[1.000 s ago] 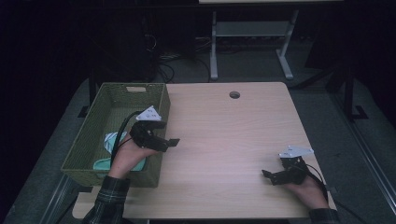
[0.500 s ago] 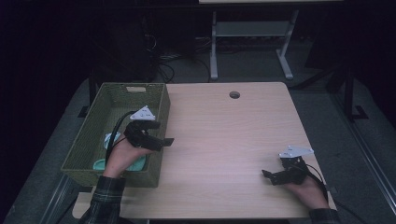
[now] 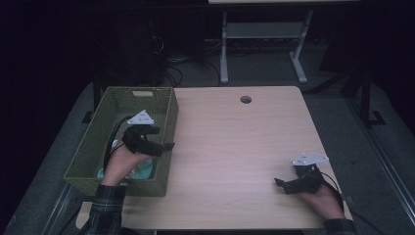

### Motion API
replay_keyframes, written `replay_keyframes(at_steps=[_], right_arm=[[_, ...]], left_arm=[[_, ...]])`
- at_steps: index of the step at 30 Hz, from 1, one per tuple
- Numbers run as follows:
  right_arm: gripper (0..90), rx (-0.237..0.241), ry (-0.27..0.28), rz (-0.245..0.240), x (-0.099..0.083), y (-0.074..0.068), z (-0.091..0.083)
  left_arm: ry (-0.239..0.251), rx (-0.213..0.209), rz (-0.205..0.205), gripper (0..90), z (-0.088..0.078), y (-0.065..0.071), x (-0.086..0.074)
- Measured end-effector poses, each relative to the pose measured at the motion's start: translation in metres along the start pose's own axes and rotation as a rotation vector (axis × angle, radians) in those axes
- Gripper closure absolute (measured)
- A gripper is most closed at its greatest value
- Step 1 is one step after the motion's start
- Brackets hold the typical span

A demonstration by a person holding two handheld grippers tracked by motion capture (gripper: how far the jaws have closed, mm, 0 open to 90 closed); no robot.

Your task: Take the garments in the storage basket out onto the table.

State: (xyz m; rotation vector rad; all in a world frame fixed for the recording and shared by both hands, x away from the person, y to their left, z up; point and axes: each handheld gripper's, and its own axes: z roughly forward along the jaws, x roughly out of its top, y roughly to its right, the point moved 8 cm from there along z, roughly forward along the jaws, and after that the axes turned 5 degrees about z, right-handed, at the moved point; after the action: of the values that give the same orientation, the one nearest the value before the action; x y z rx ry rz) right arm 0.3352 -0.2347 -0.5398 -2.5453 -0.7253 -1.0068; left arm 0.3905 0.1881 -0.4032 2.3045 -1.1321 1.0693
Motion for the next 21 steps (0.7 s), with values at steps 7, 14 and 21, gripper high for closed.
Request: replay_keyframes(at_steps=[7, 14, 21], right_arm=[[2.4, 0.0, 0.0, 0.0, 0.0, 0.0, 0.0], [2.4, 0.0, 0.0, 0.0, 0.0, 0.0, 0.0], [2.4, 0.0, 0.0, 0.0, 0.0, 0.0, 0.0]], left_arm=[[-0.005, 0.03, -0.016, 14.2, -0.008, -0.011, -0.007], [-0.009, 0.057, -0.036, 14.4, -0.014, -0.021, -0.014], [-0.029, 0.097, -0.052, 14.4, -0.02, -0.036, -0.027]])
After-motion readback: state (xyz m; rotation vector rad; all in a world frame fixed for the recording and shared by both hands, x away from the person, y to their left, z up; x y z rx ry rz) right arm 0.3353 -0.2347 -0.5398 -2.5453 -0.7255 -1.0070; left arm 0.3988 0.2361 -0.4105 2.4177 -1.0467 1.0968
